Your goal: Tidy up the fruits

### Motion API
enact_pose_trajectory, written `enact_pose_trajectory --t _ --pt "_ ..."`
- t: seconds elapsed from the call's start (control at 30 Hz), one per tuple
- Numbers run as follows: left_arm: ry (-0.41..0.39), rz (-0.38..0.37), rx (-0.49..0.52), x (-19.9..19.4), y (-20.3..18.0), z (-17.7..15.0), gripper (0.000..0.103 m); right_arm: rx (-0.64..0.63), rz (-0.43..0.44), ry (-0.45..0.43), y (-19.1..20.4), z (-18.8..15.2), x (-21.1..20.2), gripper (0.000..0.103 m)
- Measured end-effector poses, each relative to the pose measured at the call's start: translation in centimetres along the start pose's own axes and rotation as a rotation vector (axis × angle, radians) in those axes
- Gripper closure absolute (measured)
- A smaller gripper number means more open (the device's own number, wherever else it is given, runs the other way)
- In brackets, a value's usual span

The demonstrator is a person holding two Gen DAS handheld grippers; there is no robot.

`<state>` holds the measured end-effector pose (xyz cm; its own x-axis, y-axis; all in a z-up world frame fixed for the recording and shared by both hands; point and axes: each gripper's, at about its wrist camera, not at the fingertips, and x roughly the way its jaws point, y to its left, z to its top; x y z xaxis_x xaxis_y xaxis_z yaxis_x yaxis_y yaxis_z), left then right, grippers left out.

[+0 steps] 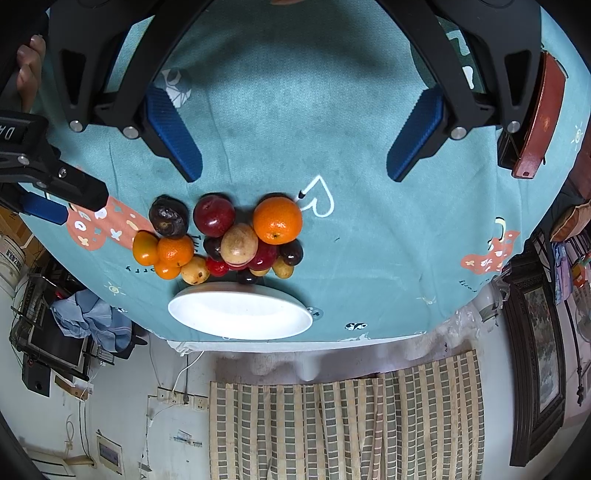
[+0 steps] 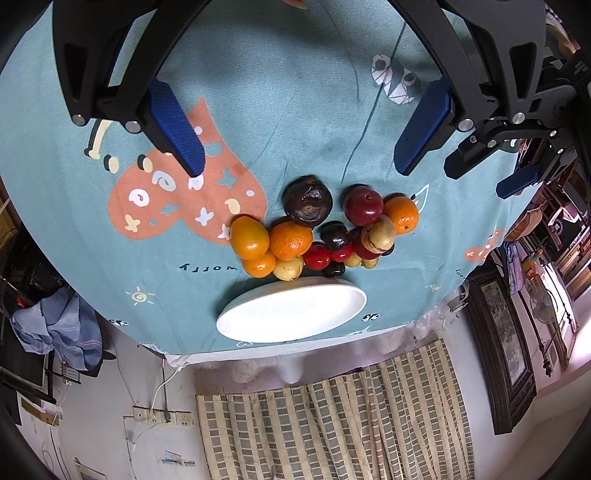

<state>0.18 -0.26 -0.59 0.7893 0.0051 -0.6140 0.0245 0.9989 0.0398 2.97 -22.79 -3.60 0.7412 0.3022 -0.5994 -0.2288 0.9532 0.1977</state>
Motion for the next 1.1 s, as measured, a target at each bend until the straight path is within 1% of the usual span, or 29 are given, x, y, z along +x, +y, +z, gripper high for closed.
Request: enact_pose_trajectory --t 1.1 --pt "0.007 -0.001 0.004 0.33 -0.2 -0.37 0.002 0.013 0.01 0.003 0.04 -0.09 0.2 0.001"
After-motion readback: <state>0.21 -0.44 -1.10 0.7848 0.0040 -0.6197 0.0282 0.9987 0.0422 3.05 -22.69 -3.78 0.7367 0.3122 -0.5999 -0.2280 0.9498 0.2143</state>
